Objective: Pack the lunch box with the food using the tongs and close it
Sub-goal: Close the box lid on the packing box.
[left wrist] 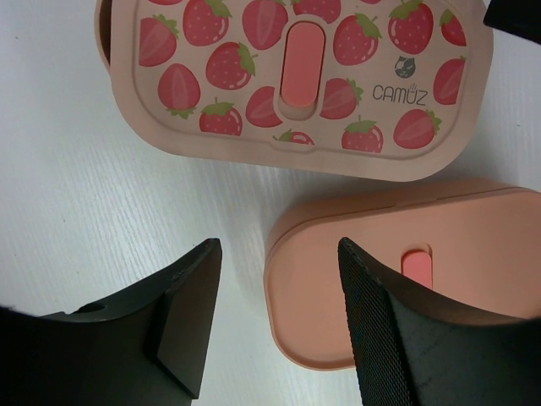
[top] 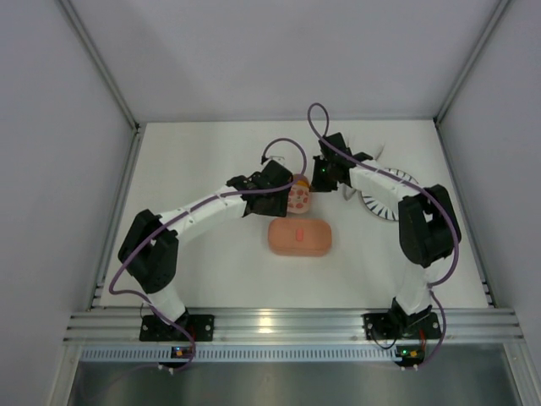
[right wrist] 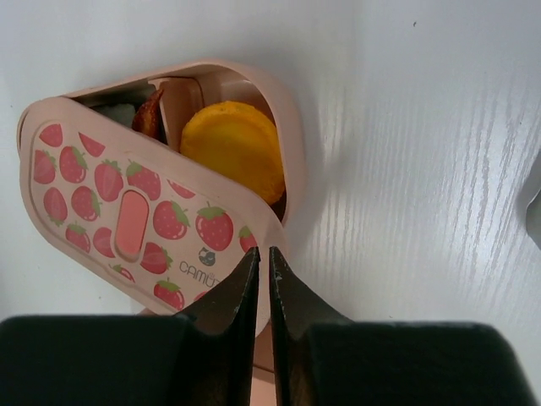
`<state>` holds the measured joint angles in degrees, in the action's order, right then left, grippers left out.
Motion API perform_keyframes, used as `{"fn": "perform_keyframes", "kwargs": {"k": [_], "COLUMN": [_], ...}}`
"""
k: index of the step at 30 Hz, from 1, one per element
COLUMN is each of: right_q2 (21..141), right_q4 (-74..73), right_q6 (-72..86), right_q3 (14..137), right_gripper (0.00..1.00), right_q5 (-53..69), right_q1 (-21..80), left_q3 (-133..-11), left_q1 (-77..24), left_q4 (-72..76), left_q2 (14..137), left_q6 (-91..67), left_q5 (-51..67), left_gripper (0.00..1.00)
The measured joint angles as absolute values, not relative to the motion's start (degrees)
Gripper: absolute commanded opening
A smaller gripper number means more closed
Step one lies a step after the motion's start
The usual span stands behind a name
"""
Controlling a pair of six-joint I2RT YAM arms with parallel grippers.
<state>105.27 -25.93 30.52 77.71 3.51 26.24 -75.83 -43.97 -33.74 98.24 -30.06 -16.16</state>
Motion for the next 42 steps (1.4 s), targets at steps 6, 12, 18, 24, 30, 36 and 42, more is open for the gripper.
{"fn": "perform_keyframes", "kwargs": {"k": [6, 12, 18, 24, 30, 36, 42], "right_q2": [106.3, 104.6, 102.1, 103.6, 108.5, 110.3, 110.3], "right_q4": [-27.2, -27.7, -28.5, -28.4, -28.3, -28.3, -28.2], "right_q6": [30.0, 30.0, 30.0, 29.8, 29.6, 29.6, 29.5], "right_q3": [80.2, 77.5, 75.3, 76.7, 80.4, 82.9, 83.5], "right_gripper": [0.09, 0.09, 0.09, 0.09, 0.09, 0.09, 0.09], "right_q5": [2.9, 1.5, 0.1, -2.0, -2.2, -1.6, -1.0], "right_q1": [26.2, 26.2, 26.2, 25.5, 23.8, 23.2, 22.5], "left_q3": [-75.6, -75.6, -75.7, -76.0, -78.2, -80.8, -81.8], "left_q1": [-43.9, -43.8, -43.8, -43.8, -43.9, -43.9, -44.0], "left_q4": [-33.3, -33.4, -33.4, -33.4, -33.4, -33.5, -33.7], "left_q2": [98.3, 98.7, 100.9, 102.7, 103.7, 106.8, 108.4], "left_q6": [-29.8, -28.5, -28.1, -28.5, -29.1, -30.1, -30.5], "left_q5": [-13.8, -12.0, -10.7, -10.3, -10.9, -11.7, -12.5], "left_gripper": [0.62, 0.6, 0.58, 0.56, 0.54, 0.53, 0.53]}}
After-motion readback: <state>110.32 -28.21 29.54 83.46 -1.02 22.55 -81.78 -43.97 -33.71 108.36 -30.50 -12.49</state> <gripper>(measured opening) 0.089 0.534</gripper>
